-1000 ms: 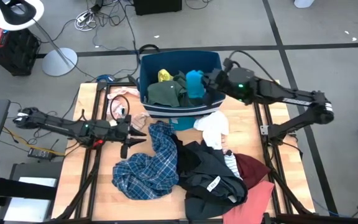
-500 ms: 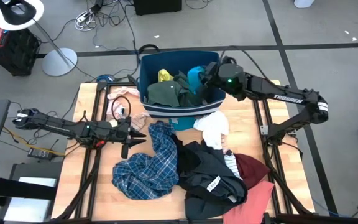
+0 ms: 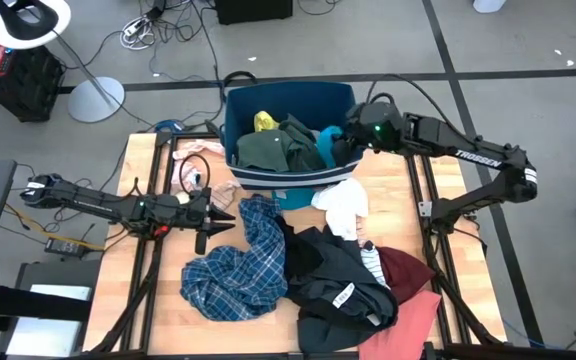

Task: Sort clothes
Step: Put the blue sock into the laundry organizer, then put the white short into the laundry organizer

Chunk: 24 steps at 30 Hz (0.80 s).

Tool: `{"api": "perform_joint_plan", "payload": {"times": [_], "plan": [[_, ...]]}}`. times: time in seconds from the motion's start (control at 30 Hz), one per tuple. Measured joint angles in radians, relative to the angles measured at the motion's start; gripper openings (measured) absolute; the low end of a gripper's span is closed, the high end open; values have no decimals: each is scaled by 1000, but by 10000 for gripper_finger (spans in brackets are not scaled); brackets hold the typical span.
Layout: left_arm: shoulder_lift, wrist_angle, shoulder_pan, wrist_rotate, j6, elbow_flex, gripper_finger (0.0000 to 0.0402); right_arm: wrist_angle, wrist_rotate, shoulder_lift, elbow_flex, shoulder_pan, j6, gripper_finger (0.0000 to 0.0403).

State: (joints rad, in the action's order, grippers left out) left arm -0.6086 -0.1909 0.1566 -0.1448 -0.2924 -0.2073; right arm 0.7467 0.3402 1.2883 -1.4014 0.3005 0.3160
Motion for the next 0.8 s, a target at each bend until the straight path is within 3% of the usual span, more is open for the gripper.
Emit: {"api": "perform_joint_plan", "payload": {"times": [0.5, 0.8], "plan": [[0, 1, 0, -1, 28, 0, 113, 64, -186, -2, 1, 22, 24, 180], [0, 0, 0, -2, 60, 0, 113, 63, -85, -35, 1, -106, -67, 173]]}}
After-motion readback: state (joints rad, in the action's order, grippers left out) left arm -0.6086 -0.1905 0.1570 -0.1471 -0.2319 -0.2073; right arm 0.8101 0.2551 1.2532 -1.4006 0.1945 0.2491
